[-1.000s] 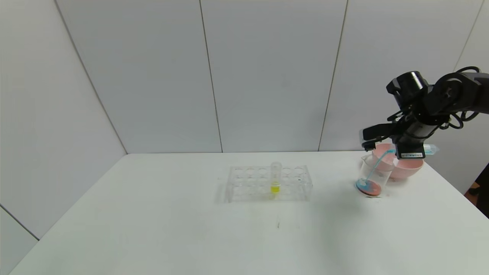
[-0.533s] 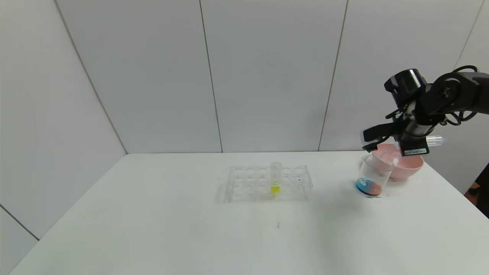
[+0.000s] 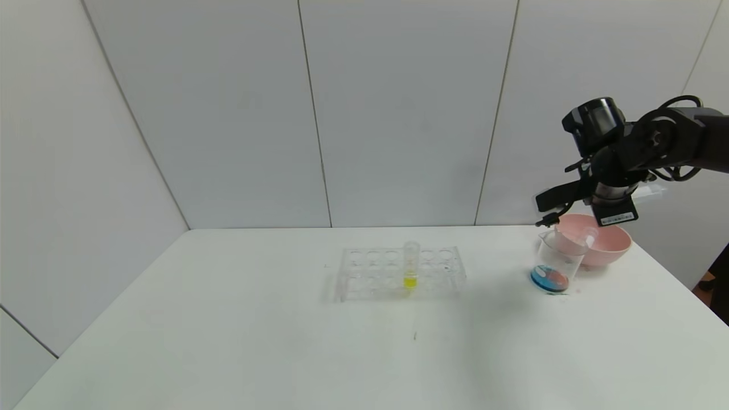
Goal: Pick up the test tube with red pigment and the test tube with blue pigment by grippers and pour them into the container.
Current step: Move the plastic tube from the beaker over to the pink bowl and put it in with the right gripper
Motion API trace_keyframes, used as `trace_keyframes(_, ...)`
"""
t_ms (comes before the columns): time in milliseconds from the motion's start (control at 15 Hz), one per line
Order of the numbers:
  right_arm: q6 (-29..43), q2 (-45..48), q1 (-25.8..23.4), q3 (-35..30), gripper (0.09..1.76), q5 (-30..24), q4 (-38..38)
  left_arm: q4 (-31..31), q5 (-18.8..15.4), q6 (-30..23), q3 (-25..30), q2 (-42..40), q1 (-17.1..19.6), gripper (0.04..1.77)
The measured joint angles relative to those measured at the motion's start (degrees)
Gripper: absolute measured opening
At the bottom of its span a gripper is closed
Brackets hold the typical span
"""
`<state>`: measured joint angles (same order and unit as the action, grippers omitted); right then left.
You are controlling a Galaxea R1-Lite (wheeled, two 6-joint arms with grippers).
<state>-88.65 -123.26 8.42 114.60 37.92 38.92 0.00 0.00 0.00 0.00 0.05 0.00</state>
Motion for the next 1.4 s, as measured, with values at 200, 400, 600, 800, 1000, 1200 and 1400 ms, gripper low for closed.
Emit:
trace_keyframes(200, -2.00, 0.02, 0.65, -0.02, 0.49, 2.30, -0.66, 0.00, 0.00, 0.00, 0.00, 0.00, 0.00, 1.76)
trace_keyframes(400, -2.17, 0.00, 1.30, -0.02, 0.49, 2.47, -0.91, 0.00, 0.00, 0.00, 0.00, 0.00, 0.00, 1.76)
trace_keyframes(600, -2.30, -0.02, 1.74, -0.02, 0.49, 2.50, -1.21, 0.00, 0.00, 0.00, 0.00, 0.00, 0.00, 1.76)
trace_keyframes(800, -2.30, -0.02, 1.80, 0.00, 0.49, 2.50, -1.22, 0.00, 0.00, 0.00, 0.00, 0.00, 0.00, 1.76)
trace_keyframes(1000, -1.69, 0.33, 1.28, 0.00, 0.49, 1.90, -1.22, 0.00, 0.00, 0.00, 0.00, 0.00, 0.00, 1.76)
trace_keyframes(1200, 2.76, 2.06, -0.05, -0.33, 0.49, -5.77, -0.88, 0.00, 0.00, 0.00, 0.00, 0.00, 0.00, 1.76)
trace_keyframes(1400, 13.30, 4.96, -2.08, -3.19, 0.49, -12.78, -0.30, 0.00, 0.00, 0.00, 0.00, 0.00, 0.00, 1.76)
